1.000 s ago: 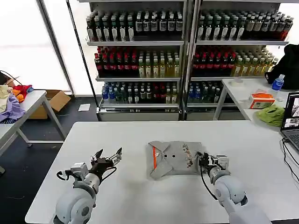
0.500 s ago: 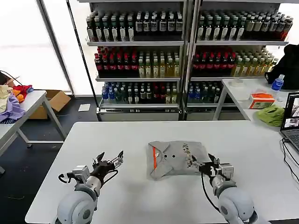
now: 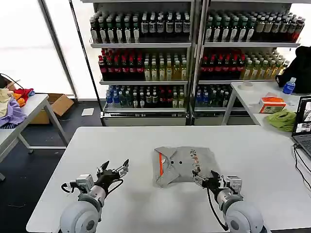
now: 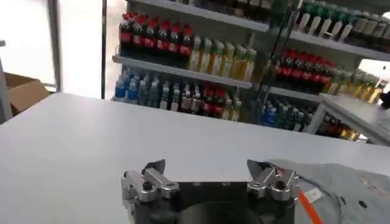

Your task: Fold and organize the clothes.

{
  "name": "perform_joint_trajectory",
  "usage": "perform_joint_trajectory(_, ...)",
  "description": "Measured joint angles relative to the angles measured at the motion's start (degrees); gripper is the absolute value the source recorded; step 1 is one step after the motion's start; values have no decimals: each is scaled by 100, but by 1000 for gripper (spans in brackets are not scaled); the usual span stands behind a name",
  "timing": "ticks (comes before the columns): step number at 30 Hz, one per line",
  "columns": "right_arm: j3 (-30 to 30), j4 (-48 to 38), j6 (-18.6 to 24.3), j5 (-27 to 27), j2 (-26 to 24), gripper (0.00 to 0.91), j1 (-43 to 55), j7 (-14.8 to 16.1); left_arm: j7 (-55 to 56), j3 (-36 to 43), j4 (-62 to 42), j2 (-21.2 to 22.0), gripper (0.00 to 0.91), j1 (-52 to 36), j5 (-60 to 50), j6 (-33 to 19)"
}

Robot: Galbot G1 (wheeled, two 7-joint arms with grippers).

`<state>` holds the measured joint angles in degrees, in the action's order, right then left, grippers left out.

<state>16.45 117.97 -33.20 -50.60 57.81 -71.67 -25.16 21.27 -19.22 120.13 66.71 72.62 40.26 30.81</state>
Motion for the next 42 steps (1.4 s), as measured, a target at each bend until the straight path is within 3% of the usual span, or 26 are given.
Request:
perform_joint_trajectory(22, 369, 261, -12, -534, -102, 907, -404, -319, -43, -53, 37, 14, 907, 73, -21, -4)
perform_joint_trajectory(35, 2169, 830, 114, 952, -24, 907, -828, 107, -277, -154, 97, 210, 907, 246, -708, -621)
perform_joint_trajectory(42, 2741, 804, 253, 1392, 271, 907, -1081, 167, -379, -187, 70, 213, 907, 251, -1220, -875)
